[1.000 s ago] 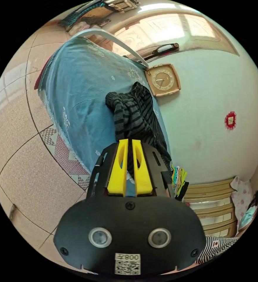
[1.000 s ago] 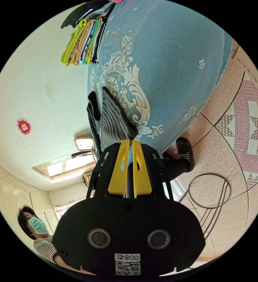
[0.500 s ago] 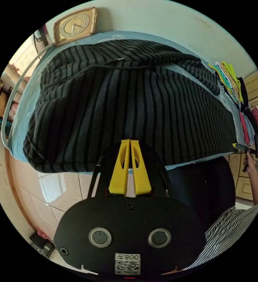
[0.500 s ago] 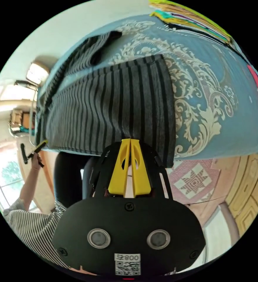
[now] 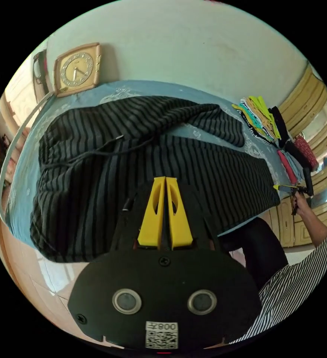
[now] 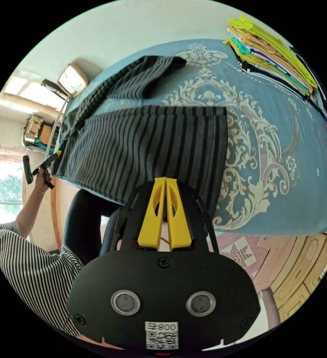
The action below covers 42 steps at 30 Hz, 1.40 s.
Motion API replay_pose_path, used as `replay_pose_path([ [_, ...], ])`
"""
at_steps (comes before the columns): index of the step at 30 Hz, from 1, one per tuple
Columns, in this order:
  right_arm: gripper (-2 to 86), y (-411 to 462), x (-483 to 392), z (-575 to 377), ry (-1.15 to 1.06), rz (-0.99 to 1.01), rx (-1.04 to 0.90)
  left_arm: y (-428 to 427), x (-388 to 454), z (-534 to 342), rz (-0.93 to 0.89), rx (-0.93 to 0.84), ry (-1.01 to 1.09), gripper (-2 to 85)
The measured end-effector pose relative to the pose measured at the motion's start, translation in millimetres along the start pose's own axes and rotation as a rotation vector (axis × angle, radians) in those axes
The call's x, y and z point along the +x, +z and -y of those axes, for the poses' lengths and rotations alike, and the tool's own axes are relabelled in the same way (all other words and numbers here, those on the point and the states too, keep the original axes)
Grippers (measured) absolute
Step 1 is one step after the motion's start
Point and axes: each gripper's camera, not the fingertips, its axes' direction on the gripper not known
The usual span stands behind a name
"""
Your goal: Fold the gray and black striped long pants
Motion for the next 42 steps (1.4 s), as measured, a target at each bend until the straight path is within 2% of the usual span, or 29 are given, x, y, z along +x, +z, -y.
replay_pose_path([
  [4,4.0,-37,-4,74,-0.061,0.032,0.163,29,47,74,-0.031,0.037,0.17,2.8],
  [12,7.0,-59,-25,295,-0.195,0.028,0.227,113,103,194,0.009,-0.073,0.362,7.3],
  [16,7.6,-44,-45,386,-0.268,-0.074,0.177,157,126,224,0.127,-0.154,0.473,8.0],
  [20,8.1,-2,-53,448,-0.296,-0.122,0.044,203,144,233,0.259,-0.249,0.542,7.4],
  [25,6.9,39,-63,481,-0.3,-0.165,-0.048,218,151,237,0.306,-0.218,0.539,4.2],
  [31,2.6,24,-84,505,-0.315,-0.243,-0.074,190,139,257,0.292,-0.119,0.479,2.3],
  [36,1.8,-67,-119,518,-0.352,-0.306,0.133,131,113,275,0.288,0.021,0.382,1.7],
  [38,1.7,-131,-144,508,-0.431,-0.329,0.291,105,98,272,0.209,0.078,0.352,1.7],
  [42,1.5,-186,-174,472,-0.566,-0.391,0.425,89,91,255,0.118,0.104,0.4,1.6],
])
